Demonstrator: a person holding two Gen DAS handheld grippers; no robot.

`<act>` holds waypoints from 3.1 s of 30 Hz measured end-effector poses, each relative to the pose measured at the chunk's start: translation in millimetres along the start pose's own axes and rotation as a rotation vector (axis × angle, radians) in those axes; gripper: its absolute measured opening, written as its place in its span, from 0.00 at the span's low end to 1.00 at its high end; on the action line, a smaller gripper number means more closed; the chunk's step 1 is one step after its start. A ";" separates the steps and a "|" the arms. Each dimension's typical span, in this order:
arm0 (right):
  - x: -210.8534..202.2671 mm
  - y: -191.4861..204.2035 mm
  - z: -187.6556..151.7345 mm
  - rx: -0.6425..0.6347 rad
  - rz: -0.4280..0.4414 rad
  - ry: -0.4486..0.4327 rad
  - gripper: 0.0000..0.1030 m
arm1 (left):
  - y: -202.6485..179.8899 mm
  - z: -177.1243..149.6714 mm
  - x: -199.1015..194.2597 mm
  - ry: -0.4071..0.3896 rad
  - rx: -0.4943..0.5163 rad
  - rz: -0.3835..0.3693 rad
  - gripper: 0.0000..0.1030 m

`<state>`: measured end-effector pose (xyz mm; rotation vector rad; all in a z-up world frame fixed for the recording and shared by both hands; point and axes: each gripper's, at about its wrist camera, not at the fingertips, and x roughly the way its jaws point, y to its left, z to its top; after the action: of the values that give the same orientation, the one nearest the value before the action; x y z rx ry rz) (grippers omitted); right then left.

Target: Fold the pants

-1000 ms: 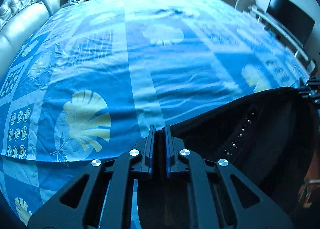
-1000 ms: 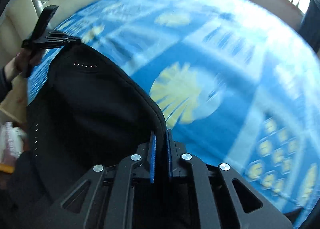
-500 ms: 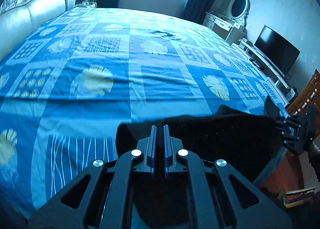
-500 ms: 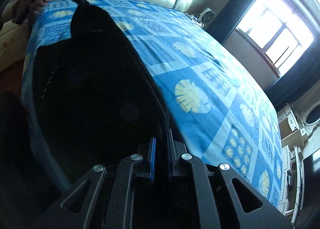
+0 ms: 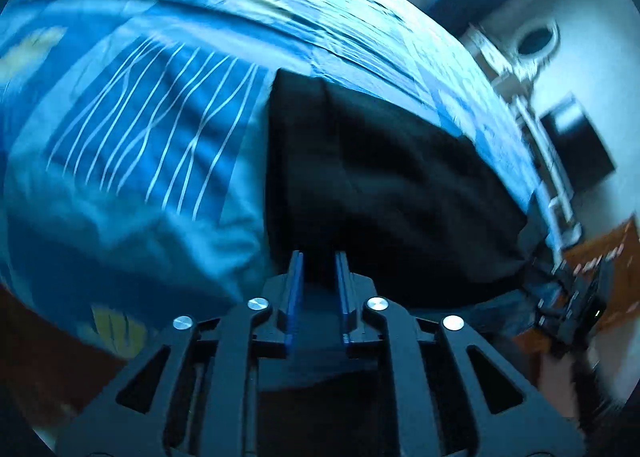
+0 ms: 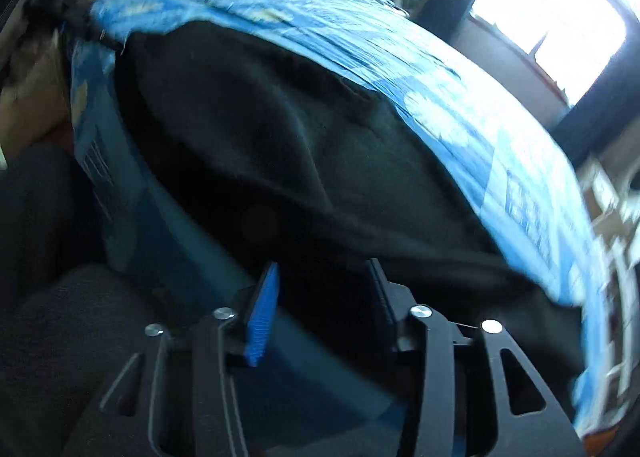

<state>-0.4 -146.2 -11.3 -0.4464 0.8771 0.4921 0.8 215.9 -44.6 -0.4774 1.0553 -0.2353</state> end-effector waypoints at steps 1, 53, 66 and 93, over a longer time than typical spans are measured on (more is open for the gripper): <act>-4.9 -7.6 -2.8 0.066 0.032 -0.005 0.48 | -0.8 -3.4 -2.6 -0.004 -0.016 -0.011 0.22; 25.9 -390.4 -62.7 1.260 -0.275 0.091 0.60 | -29.3 -10.2 -3.3 -0.109 -0.110 0.252 0.67; 100.8 -441.4 -77.6 1.401 -0.438 0.318 0.70 | -20.9 -16.3 23.0 -0.040 -0.154 0.267 0.69; -105.1 -368.6 -250.6 1.503 -0.182 -0.342 0.08 | -59.7 -20.7 22.2 -0.050 -0.065 0.261 0.74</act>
<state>1.4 -604.1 -5.7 0.9078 0.6498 -0.3236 -4.3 149.1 -41.3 -0.3971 1.0668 0.0423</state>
